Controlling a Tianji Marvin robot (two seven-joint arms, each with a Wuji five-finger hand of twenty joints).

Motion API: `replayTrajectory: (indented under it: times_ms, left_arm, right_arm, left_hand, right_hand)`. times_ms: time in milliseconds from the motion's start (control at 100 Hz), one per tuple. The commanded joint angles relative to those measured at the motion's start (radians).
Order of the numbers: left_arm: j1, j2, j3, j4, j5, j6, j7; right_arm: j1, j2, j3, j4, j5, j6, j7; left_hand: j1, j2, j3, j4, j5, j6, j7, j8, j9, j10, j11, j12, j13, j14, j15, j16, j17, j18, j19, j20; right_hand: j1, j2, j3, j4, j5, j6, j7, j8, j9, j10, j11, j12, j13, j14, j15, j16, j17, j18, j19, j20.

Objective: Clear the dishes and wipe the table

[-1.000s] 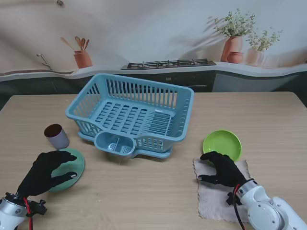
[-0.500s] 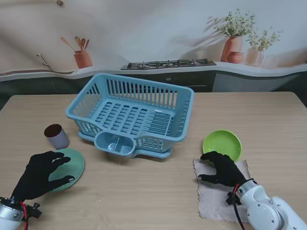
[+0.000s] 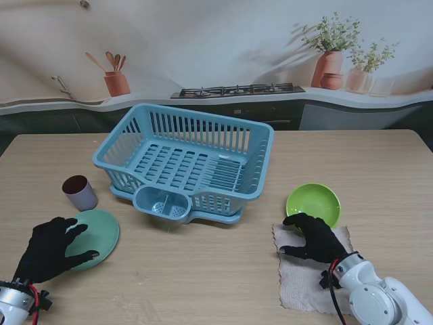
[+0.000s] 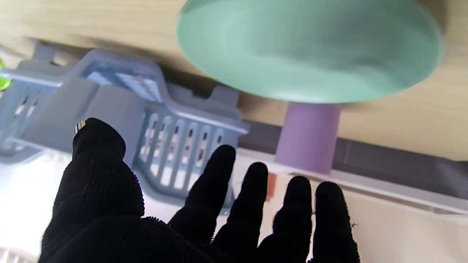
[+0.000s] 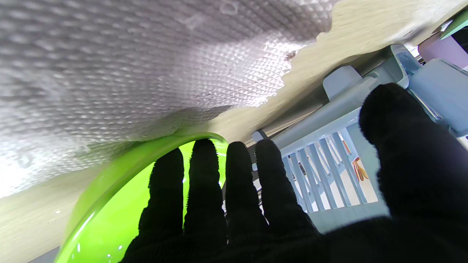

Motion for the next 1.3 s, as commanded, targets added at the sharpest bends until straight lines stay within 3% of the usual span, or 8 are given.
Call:
replayTrajectory:
  times_ms: [0, 330, 450, 590, 740, 910, 1050, 1290]
  left_arm:
    - [-0.006, 0.005, 0.01, 0.013, 0.002, 0.008, -0.019]
    - [-0.067, 0.014, 0.063, 0.066, -0.031, 0.117, -0.085]
    - [-0.077, 0.017, 0.079, 0.07, -0.051, 0.173, -0.131]
    - [-0.086, 0.022, 0.095, 0.07, -0.063, 0.232, -0.182]
    - [-0.095, 0.026, 0.111, 0.071, -0.066, 0.269, -0.212]
    - [-0.106, 0.031, 0.127, 0.078, -0.063, 0.306, -0.243]
    - [-0.111, 0.035, 0.135, 0.071, -0.081, 0.348, -0.295]
    - [-0.125, 0.04, 0.153, 0.084, -0.068, 0.393, -0.322]
  right_arm:
    - [0.0, 0.0, 0.001, 0.0, -0.004, -0.009, 0.013]
    - [0.0, 0.0, 0.002, 0.0, -0.005, -0.01, 0.013]
    - [0.0, 0.0, 0.002, 0.0, -0.006, -0.01, 0.013]
    - [0.001, 0.0, 0.002, 0.0, -0.006, -0.01, 0.013]
    - [0.001, 0.0, 0.001, 0.0, -0.005, -0.008, 0.013]
    - [0.001, 0.0, 0.0, 0.0, -0.005, -0.006, 0.014]
    - [0.001, 0.0, 0.0, 0.0, -0.007, -0.006, 0.014]
    - [0.002, 0.0, 0.0, 0.001, -0.008, -0.007, 0.012]
  left_hand:
    - [-0.033, 0.009, -0.03, -0.001, -0.044, 0.022, -0.019, -0.012, -0.046, -0.019, -0.009, -0.029, -0.042, -0.026, -0.023, -0.019, -0.017, -0.032, -0.05, -0.032]
    - [-0.059, 0.019, -0.038, -0.005, -0.102, 0.03, -0.04, -0.038, -0.151, -0.058, -0.037, -0.049, -0.129, -0.098, -0.113, -0.062, -0.006, -0.106, -0.332, -0.044]
    - [-0.067, 0.023, -0.04, -0.006, -0.142, 0.037, -0.053, -0.05, -0.205, -0.07, -0.049, -0.057, -0.146, -0.122, -0.18, -0.083, -0.011, -0.137, -0.454, -0.019]
    - [-0.074, 0.029, -0.042, -0.006, -0.173, 0.041, -0.059, -0.056, -0.22, -0.077, -0.093, -0.086, -0.17, -0.146, -0.264, -0.062, -0.01, -0.161, -0.593, 0.081]
    - [-0.081, 0.03, -0.044, -0.007, -0.185, 0.044, -0.064, -0.06, -0.222, -0.078, -0.128, -0.106, -0.179, -0.155, -0.289, -0.067, -0.013, -0.173, -0.629, 0.097]
    - [-0.081, 0.031, -0.043, -0.007, -0.193, 0.05, -0.065, -0.061, -0.227, -0.075, -0.143, -0.114, -0.179, -0.158, -0.301, -0.078, -0.012, -0.182, -0.647, 0.094]
    - [-0.079, 0.037, -0.043, -0.006, -0.216, 0.055, -0.062, -0.051, -0.233, -0.075, -0.184, -0.14, -0.176, -0.163, -0.321, -0.136, 0.005, -0.198, -0.699, 0.042]
    - [-0.039, 0.022, -0.031, 0.0, -0.228, 0.058, -0.065, -0.048, -0.237, -0.072, -0.187, -0.142, -0.177, -0.157, -0.316, -0.143, 0.007, -0.2, -0.692, 0.041]
  right_hand:
    - [-0.006, -0.025, -0.011, 0.033, -0.015, 0.0, 0.008, -0.01, -0.006, -0.001, 0.013, 0.006, -0.018, -0.015, 0.022, 0.008, 0.002, -0.022, 0.015, -0.006]
    - [-0.005, -0.026, -0.004, 0.034, -0.009, 0.0, 0.007, -0.01, -0.005, -0.001, 0.013, 0.007, -0.018, -0.015, 0.022, 0.008, 0.001, -0.02, 0.015, -0.005]
    - [-0.004, -0.027, 0.0, 0.034, -0.008, 0.0, 0.007, -0.01, -0.005, -0.001, 0.012, 0.007, -0.018, -0.015, 0.022, 0.008, 0.0, -0.019, 0.014, -0.004]
    - [-0.004, -0.028, 0.002, 0.034, -0.004, -0.001, 0.006, -0.01, -0.004, 0.0, 0.012, 0.007, -0.018, -0.015, 0.022, 0.008, 0.0, -0.018, 0.014, -0.004]
    - [-0.004, -0.028, 0.004, 0.034, 0.0, -0.002, 0.006, -0.01, -0.004, 0.0, 0.012, 0.007, -0.018, -0.015, 0.022, 0.008, -0.002, -0.018, 0.013, -0.004]
    - [-0.003, -0.029, 0.007, 0.033, 0.005, -0.003, 0.007, -0.009, -0.003, -0.001, 0.012, 0.007, -0.018, -0.015, 0.022, 0.008, -0.002, -0.016, 0.012, -0.003]
    - [-0.003, -0.03, 0.009, 0.033, 0.018, -0.004, 0.01, -0.007, -0.002, -0.001, 0.011, 0.007, -0.018, -0.015, 0.022, 0.008, -0.004, -0.016, 0.011, -0.003]
    - [-0.006, -0.028, 0.012, 0.032, 0.02, -0.005, 0.01, -0.005, 0.001, -0.001, 0.009, 0.006, -0.018, -0.015, 0.022, 0.008, -0.006, -0.014, 0.009, -0.003]
